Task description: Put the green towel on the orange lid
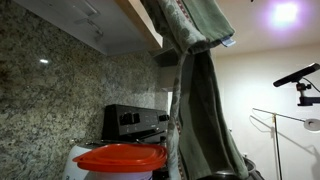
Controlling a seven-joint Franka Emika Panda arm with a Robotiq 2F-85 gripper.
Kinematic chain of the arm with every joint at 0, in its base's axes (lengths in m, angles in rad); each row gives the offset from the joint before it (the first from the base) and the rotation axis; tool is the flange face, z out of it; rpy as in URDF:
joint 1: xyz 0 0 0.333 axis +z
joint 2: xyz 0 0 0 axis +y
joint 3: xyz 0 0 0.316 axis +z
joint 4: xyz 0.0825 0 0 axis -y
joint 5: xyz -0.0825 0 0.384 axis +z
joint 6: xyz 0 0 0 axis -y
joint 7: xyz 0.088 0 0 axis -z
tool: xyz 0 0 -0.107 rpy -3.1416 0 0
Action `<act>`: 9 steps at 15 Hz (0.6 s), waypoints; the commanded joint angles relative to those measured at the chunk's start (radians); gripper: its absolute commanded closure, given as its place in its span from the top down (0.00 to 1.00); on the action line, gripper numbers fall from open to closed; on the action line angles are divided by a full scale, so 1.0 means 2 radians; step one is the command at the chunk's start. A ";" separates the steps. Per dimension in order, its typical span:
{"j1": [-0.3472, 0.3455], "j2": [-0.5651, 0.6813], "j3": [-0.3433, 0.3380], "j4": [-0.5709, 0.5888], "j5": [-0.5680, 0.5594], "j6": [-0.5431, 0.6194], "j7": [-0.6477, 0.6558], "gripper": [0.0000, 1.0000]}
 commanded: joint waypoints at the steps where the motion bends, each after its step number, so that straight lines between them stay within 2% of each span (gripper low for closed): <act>1: -0.004 -0.005 0.000 0.016 -0.012 0.012 0.019 0.03; 4: 0.004 -0.006 0.001 0.024 -0.008 0.019 0.025 0.03; 6: 0.009 -0.001 0.003 0.025 -0.007 0.043 0.031 0.03; 9: 0.044 0.009 -0.012 0.019 -0.003 0.071 0.034 0.03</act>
